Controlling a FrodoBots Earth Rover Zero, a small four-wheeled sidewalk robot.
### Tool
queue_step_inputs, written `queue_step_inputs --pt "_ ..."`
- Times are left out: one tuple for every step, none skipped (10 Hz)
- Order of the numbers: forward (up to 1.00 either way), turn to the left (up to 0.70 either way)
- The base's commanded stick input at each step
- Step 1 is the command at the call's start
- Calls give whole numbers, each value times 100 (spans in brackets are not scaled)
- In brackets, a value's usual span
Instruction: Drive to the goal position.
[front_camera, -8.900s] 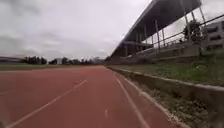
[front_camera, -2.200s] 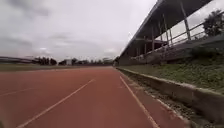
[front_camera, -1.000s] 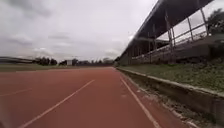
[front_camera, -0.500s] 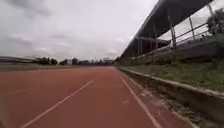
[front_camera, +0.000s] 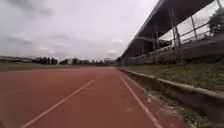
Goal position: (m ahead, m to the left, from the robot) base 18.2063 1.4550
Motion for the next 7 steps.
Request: queue_step_inputs --pt "70 0" --pt "70 0" --pt "70 0" --pt "70 0" --pt "70 0" --pt "70 0" --pt "70 0"
